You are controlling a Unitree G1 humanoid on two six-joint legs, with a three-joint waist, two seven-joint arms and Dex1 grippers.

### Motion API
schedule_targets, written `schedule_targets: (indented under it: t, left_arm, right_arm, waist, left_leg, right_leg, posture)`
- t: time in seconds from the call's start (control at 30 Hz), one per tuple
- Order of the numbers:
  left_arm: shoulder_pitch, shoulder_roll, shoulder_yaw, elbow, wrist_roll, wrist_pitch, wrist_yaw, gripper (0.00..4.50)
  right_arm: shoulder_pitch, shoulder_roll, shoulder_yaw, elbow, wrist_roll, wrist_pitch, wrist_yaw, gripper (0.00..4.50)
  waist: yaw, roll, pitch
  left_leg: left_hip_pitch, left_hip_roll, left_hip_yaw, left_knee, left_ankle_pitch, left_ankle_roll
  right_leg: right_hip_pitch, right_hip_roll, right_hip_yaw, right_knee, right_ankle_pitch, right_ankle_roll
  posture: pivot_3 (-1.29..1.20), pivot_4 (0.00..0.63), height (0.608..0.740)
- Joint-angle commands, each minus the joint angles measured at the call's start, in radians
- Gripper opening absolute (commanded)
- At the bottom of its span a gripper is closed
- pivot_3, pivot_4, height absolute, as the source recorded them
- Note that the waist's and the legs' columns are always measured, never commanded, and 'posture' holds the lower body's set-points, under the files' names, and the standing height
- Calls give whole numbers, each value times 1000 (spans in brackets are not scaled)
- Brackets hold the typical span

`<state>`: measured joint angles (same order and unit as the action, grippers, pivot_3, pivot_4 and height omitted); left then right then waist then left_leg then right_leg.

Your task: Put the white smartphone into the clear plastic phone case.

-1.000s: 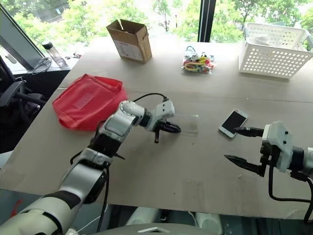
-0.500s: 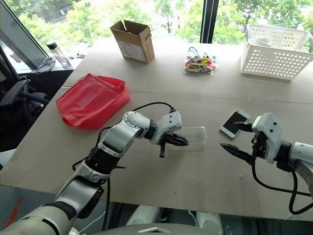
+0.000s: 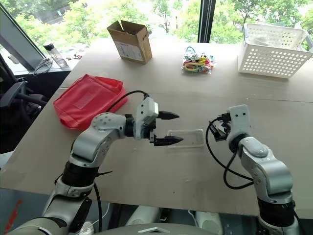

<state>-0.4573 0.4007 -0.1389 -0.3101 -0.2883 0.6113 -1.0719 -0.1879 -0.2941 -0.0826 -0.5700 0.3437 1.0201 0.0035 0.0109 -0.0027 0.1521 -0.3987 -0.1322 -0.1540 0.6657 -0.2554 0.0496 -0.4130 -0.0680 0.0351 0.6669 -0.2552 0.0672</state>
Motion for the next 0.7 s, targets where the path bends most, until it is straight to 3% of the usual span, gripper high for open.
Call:
schedule_targets:
  t: [0.03, 0.2, 0.37, 0.53, 0.7]
  left_arm:
    - [27, -14, 87, -95, -88, 34, 87, 4487]
    - [-4, 8, 94, -76, -101, 34, 146, 4487]
    - [-39, 21, 85, -38, -110, 0, 157, 4487]
    - [-53, 12, 65, -40, -117, -7, 183, 4487]
    - [-60, -7, 53, -41, -126, -3, 217, 4487]
  right_arm:
    - [-71, 101, 0, -1, -118, 40, -185, 4500]
    - [-152, 177, 11, 69, -255, 80, -321, 4500]
    - [-308, 387, -106, 166, -334, 247, -472, 4500]
    - [-391, 453, -260, 285, -326, 305, -466, 4500]
    - [-387, 413, -338, 367, -331, 324, -452, 4500]
  waist:
    - [3, 0, 0]
    - [2, 0, 0]
    - [-21, 1, -1]
    - [-25, 1, -1]
    - [-24, 1, -8]
  left_leg:
    - [0, 0, 0, 0, 0, 0]
    - [1, 0, 1, 0, 0, 0]
    - [3, 1, 7, -2, 1, -1]
    - [3, 2, 8, -2, 1, -1]
    - [4, 2, 8, -2, 1, -1]
  right_leg:
    - [0, 0, 0, 0, 0, 0]
    - [0, 1, 0, 1, 0, 0]
    - [-4, 3, 5, 6, 0, 0]
    - [-5, 3, 6, 6, 0, 0]
    - [-4, 3, 6, 6, 0, 0]
  posture:
    - [0, 150, 740]
    - [0, 150, 740]
    - [0, 150, 740]
    - [0, 150, 740]
    - [0, 150, 740]
